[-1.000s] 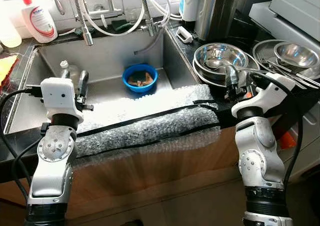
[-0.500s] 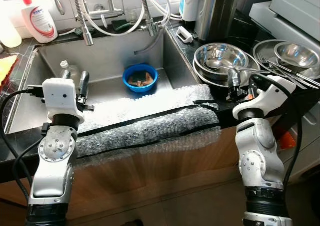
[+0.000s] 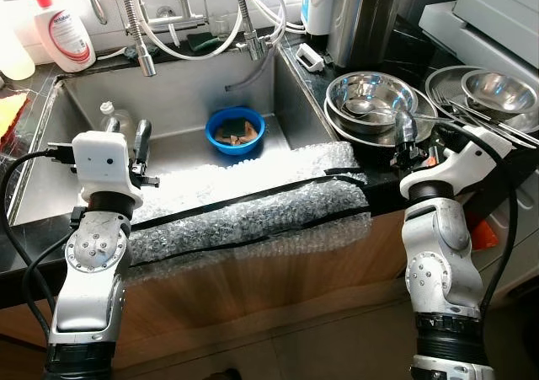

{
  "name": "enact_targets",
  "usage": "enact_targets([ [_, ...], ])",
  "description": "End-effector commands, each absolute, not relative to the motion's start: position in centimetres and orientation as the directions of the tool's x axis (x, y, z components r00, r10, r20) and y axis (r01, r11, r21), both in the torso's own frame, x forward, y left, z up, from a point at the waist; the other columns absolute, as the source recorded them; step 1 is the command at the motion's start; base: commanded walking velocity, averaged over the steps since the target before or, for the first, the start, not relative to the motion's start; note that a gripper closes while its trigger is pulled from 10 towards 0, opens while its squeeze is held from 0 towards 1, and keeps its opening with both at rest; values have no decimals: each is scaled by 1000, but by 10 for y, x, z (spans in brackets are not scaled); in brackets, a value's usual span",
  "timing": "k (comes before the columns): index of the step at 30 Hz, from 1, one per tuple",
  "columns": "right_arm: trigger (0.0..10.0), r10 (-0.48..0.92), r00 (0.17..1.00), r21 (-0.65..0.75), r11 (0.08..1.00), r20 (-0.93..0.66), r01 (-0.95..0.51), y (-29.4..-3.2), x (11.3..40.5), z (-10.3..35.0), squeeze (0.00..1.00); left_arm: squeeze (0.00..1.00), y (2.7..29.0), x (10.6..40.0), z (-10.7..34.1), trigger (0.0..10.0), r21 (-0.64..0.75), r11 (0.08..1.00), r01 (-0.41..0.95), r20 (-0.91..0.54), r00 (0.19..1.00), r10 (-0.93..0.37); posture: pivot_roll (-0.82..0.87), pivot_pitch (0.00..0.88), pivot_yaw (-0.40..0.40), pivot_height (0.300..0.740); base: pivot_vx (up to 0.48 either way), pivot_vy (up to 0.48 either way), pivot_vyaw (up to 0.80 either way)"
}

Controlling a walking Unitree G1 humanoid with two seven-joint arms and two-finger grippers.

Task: Kitchen organization

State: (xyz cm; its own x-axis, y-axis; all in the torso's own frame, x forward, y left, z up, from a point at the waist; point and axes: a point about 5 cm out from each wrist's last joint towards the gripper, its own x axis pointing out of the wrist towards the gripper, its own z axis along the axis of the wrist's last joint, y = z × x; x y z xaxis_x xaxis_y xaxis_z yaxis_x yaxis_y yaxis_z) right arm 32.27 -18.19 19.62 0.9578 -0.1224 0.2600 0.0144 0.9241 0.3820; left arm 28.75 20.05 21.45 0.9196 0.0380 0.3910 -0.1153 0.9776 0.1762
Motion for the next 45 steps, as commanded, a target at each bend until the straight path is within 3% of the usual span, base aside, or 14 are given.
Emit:
enact_targets([
  [1,10000,-114,954,386,922,279,-3,-180,324,201,0,0,200,288,215,10000,178,978,-108,383,923,33,-55,113,56,740,0,0,0],
  [24,10000,87,957,336,925,277,-181,-153,323,197,0,0,200,290,214,10000,175,979,-105,378,925,32,-54,112,54,740,0,0,0],
  [35,10000,108,964,328,926,243,-186,-147,321,190,0,0,199,290,213,10000,172,980,-102,379,925,30,-55,114,53,740,0,0,0],
  [45,10000,28,977,254,964,213,-83,-155,320,185,0,0,198,290,213,10000,168,980,-102,379,925,31,-58,112,51,740,0,0,0],
])
